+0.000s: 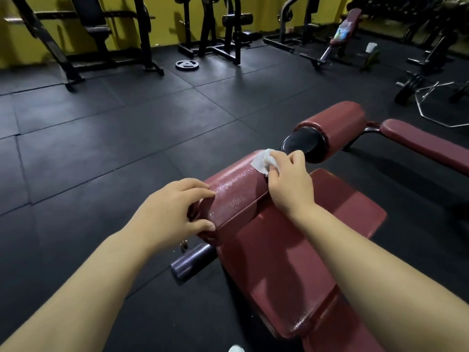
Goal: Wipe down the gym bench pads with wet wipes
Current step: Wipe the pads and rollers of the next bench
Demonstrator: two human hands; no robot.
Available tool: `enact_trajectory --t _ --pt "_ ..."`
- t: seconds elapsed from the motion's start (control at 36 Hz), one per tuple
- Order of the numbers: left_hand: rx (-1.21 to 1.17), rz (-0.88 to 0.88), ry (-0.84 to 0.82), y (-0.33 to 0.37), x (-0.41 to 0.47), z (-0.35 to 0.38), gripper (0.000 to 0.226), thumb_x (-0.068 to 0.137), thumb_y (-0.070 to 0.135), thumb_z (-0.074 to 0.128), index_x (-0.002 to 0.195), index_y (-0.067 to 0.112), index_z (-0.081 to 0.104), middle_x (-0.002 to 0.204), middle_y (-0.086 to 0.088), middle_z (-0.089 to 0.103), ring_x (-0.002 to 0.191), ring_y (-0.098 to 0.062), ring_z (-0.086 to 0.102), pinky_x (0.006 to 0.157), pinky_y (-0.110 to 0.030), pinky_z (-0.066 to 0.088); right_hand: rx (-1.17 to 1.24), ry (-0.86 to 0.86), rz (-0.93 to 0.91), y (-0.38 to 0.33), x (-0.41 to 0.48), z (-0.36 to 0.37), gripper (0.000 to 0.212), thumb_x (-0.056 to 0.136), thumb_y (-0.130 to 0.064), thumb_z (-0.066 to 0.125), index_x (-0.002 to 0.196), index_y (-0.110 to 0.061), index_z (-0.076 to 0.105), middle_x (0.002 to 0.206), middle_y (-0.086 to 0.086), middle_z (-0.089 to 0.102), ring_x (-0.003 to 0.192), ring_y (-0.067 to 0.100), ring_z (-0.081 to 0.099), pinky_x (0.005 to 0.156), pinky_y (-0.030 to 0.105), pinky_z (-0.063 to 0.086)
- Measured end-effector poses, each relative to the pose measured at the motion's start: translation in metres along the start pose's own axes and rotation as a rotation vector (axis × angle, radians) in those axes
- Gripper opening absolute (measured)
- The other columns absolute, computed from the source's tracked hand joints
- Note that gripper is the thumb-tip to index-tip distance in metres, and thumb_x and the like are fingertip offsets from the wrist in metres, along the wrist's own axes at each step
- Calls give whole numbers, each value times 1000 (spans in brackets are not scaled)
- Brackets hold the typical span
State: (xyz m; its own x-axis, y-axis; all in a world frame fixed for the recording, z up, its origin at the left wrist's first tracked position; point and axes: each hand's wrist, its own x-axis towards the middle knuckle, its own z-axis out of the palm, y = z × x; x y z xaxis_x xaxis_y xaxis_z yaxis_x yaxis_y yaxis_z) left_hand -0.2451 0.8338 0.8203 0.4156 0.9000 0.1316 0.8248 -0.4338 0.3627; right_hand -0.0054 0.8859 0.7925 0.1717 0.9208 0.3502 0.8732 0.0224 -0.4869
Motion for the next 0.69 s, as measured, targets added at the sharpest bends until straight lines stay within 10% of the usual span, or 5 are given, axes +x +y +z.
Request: enact_trajectory --t 0.56,0.69 --pt "-151 212 34 -39 22 1 59 57 73 57 101 37 71 102 28 62 94 5 58 77 -21 48 216 14 -460 -25 -85 25 40 78 -23 54 118 -24 51 99 -1 41 80 17 52 64 33 50" --pt "-151 295 35 -46 27 1 58 62 73 55 99 33 72 98 22 65 90 2 60 71 -7 38 84 177 -49 -4 -35 15 30 82 -19 57 111 -19 65 92 1 43 81 12 45 76 37 46"
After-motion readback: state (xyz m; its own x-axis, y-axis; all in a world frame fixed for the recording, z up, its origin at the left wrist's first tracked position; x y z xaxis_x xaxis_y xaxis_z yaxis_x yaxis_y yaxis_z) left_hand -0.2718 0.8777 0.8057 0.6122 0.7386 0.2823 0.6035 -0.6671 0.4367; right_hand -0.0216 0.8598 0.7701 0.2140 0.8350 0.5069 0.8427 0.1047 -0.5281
